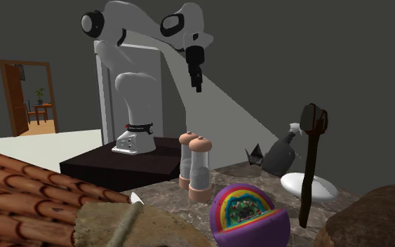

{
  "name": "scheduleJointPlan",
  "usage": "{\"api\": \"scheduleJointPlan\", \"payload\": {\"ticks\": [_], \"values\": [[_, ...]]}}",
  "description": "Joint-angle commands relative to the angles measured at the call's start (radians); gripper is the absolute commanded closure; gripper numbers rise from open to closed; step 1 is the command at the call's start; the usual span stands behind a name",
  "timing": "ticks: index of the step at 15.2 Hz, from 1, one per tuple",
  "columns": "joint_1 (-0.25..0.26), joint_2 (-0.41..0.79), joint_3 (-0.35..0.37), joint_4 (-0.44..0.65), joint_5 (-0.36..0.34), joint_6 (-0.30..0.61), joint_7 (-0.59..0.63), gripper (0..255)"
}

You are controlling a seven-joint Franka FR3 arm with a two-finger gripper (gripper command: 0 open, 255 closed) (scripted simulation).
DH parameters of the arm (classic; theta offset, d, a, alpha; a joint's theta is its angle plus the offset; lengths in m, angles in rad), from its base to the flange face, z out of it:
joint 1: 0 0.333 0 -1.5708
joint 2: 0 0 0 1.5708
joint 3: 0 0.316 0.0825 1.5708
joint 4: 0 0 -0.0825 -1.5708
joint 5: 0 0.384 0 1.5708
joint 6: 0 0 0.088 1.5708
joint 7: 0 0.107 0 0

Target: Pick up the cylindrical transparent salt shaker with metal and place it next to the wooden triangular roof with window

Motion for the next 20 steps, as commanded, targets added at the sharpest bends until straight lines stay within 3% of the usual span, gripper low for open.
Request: {"api": "scheduleJointPlan", "payload": {"ticks": [1,7,13,20], "values": [[-0.033,0.019,-0.034,-0.044,-0.040,0.074,-0.013,0],[-0.135,0.144,-0.121,-0.128,-0.164,0.308,-0.025,0],[-0.255,0.362,-0.195,-0.146,-0.313,0.574,-0.007,0],[-0.303,0.517,-0.203,-0.133,-0.393,0.722,0.045,0]]}}
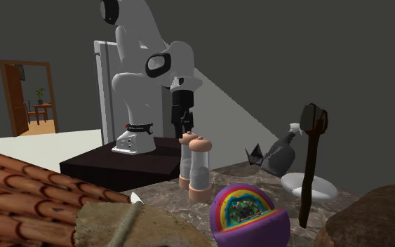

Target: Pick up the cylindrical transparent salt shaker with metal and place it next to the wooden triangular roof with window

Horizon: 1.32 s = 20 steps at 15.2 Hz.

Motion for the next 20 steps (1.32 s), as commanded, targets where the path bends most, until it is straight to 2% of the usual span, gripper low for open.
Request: {"api": "scheduleJointPlan", "payload": {"ticks": [1,9,10,19,20], "values": [[-0.015,0.042,0.001,0.003,-0.027,0.041,0.020,0],[-0.019,0.054,0.001,0.005,-0.034,0.052,0.026,0],[-0.019,0.054,0.001,0.005,-0.034,0.052,0.026,255],[-0.019,0.055,0.001,0.005,-0.035,0.052,0.026,255],[-0.011,0.035,-0.002,0.005,-0.019,0.033,0.012,255]]}}
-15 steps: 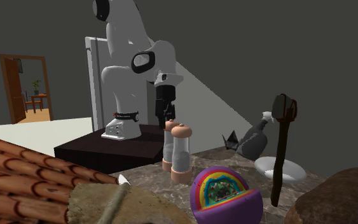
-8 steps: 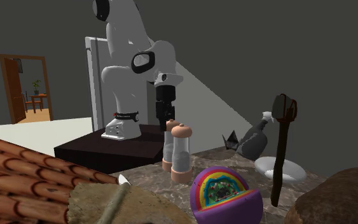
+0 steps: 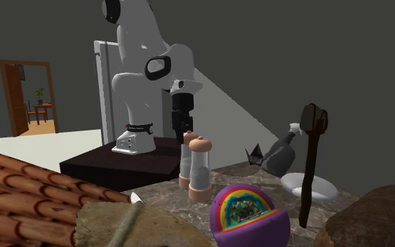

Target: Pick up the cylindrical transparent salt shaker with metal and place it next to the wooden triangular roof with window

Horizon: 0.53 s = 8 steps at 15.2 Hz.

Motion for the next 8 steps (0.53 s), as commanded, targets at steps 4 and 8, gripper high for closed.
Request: {"api": "scheduleJointPlan", "payload": {"ticks": [4,8], "values": [[0.029,-0.083,-0.009,0.005,0.059,-0.087,-0.055,255],[0.050,-0.149,-0.012,0.017,0.100,-0.165,-0.092,255]]}}
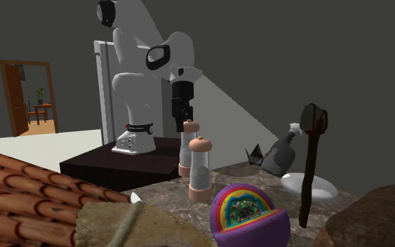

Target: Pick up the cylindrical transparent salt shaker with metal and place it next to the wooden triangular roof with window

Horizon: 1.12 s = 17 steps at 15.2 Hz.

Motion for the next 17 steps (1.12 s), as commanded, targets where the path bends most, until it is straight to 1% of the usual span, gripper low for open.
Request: {"api": "scheduleJointPlan", "payload": {"ticks": [1,9,17], "values": [[0.009,-0.031,-0.003,0.009,0.019,-0.039,-0.021,255],[0.037,-0.138,0.004,0.052,0.078,-0.187,-0.073,255],[0.057,-0.216,0.019,0.113,0.124,-0.323,-0.112,255]]}}
